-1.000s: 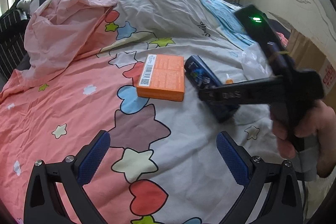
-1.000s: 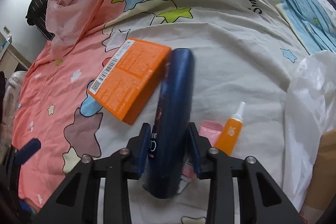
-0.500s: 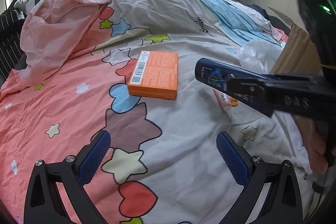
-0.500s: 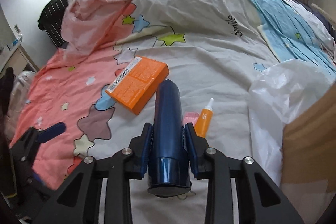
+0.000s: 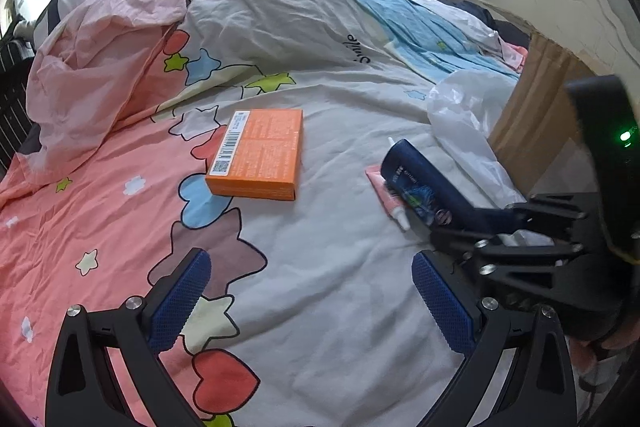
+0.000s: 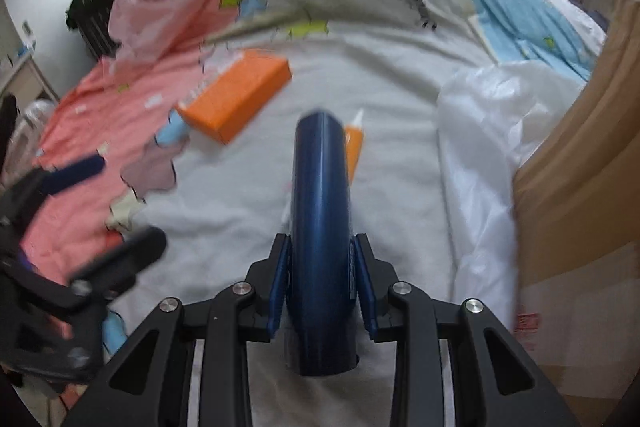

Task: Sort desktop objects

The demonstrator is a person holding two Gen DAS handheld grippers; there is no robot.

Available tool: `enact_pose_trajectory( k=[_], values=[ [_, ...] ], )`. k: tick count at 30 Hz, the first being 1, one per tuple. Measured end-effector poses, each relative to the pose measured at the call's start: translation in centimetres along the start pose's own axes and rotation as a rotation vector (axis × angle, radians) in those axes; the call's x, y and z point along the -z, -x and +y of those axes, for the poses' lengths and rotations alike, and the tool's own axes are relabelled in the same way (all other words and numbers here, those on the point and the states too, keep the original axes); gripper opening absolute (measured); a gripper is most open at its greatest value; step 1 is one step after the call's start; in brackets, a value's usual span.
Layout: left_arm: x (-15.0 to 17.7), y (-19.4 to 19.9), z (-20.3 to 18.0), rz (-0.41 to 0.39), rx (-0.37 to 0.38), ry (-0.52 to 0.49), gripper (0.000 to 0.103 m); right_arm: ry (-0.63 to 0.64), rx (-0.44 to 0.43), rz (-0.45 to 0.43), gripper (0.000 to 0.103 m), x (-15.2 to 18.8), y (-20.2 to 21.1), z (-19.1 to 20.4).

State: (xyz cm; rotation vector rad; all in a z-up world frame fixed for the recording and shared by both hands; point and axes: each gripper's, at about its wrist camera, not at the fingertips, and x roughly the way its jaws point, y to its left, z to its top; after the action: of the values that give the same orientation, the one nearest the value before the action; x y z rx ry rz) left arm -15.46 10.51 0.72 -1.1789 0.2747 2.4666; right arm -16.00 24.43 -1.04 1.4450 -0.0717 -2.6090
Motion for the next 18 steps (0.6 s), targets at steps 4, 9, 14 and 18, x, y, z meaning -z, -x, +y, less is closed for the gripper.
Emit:
enact_pose_trajectory(
  k=[4,9,14,18],
  values=[
    [0.1,0.2,-0.3,-0.003,0.0,-0.007,0.103,0.011,0.003,0.035,0.029,0.5,-1.2,0.0],
    [0.1,0.0,-0.1,0.001,-0.007,0.004,0.103,0.014,0.01,0.05,0.029,0.5,-1.8,-0.1],
    [0.1,0.0,0.0,0.003,-0.008,0.006,0.103,0.03,0.024,0.05,0.029,0.2,-2.1,0.2],
    [0.0,0.2,-0.1,-0.001,-0.01,0.004,0.103,0.038,0.033,0.062,0.029,-0.1,-2.7,0.2]
  ],
)
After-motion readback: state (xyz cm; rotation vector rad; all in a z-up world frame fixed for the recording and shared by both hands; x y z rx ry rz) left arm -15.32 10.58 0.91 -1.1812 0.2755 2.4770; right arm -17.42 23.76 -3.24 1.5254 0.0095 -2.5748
